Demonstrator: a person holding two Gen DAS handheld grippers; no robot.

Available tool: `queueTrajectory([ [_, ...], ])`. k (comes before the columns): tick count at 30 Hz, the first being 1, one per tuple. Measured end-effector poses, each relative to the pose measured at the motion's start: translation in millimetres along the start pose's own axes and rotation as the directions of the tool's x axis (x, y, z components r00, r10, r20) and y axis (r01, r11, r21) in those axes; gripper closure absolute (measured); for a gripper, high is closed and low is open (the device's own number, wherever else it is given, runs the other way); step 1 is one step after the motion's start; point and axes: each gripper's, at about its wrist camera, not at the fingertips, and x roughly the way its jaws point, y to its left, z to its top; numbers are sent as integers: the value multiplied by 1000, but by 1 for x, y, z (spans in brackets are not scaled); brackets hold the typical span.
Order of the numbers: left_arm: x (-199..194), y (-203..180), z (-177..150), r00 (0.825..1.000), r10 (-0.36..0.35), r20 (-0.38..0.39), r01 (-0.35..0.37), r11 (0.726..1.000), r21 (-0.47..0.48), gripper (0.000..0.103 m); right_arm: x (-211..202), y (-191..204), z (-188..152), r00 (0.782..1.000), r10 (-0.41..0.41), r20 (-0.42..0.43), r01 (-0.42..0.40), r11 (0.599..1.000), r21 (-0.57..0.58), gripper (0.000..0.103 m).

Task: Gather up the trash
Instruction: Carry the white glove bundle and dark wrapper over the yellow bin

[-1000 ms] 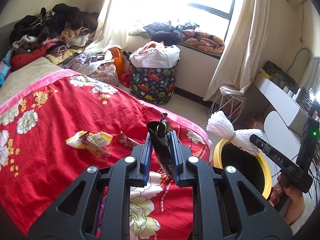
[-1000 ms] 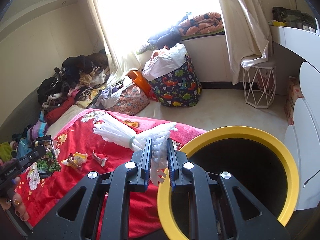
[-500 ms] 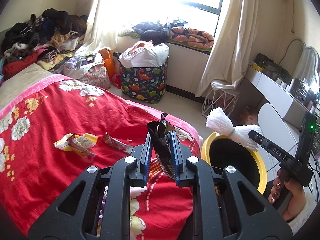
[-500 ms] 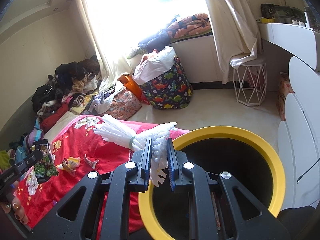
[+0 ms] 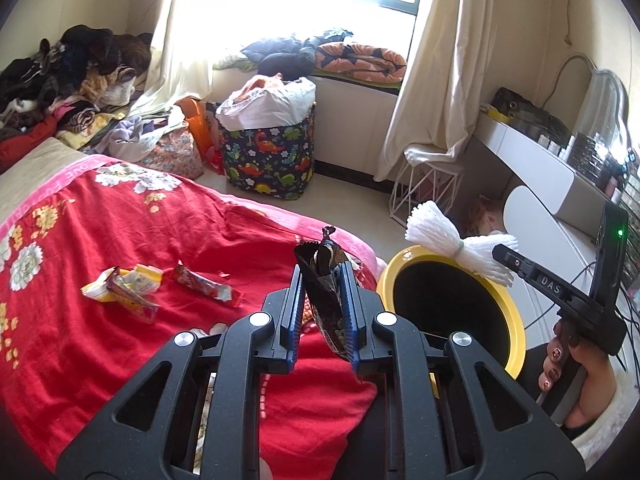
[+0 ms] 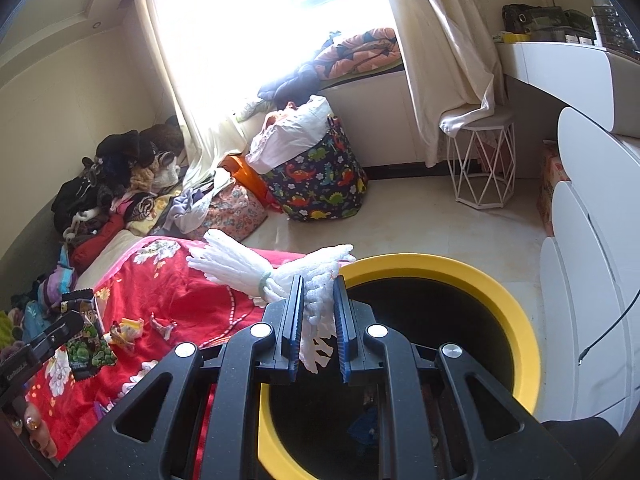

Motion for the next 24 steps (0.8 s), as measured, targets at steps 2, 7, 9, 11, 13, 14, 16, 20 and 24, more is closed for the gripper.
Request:
queueTrajectory([
  [2,3,-5,-1,1000,-5,-7,5,1000,8,91,0,-4,0,1000,-7,-1,7,1000,8,89],
  [7,8,-16,-4,1000,-20,-18,20,999,28,91,0,-12,1,1000,-19,3,19,1000,20,89],
  [9,10,-21,-4,999,-24,-21,25,999,36,91,-1,-15,1,1000,-31,4,31,999,18,89],
  [11,12,-24,-5,999,-32,-25,33,998,44,91,0,-17,1,999,-37,2,37,999,25,89],
  [13,15,-28,-6,999,-38,-29,40,998,52,91,0,-21,1,999,-44,-2,44,998,33,89],
  [14,16,-30,-7,999,-41,-31,43,998,54,91,1,-23,1,999,-46,-3,46,998,37,89],
  [16,18,-35,-8,998,-47,-36,49,997,61,91,1,-27,1,999,-52,-7,52,998,46,89],
  [20,25,-44,-12,997,-61,-51,64,995,76,91,3,-33,0,997,-70,-14,70,996,55,89],
  [24,31,-53,-14,995,-73,-66,79,993,91,91,5,-40,0,996,-91,-23,92,994,58,89],
])
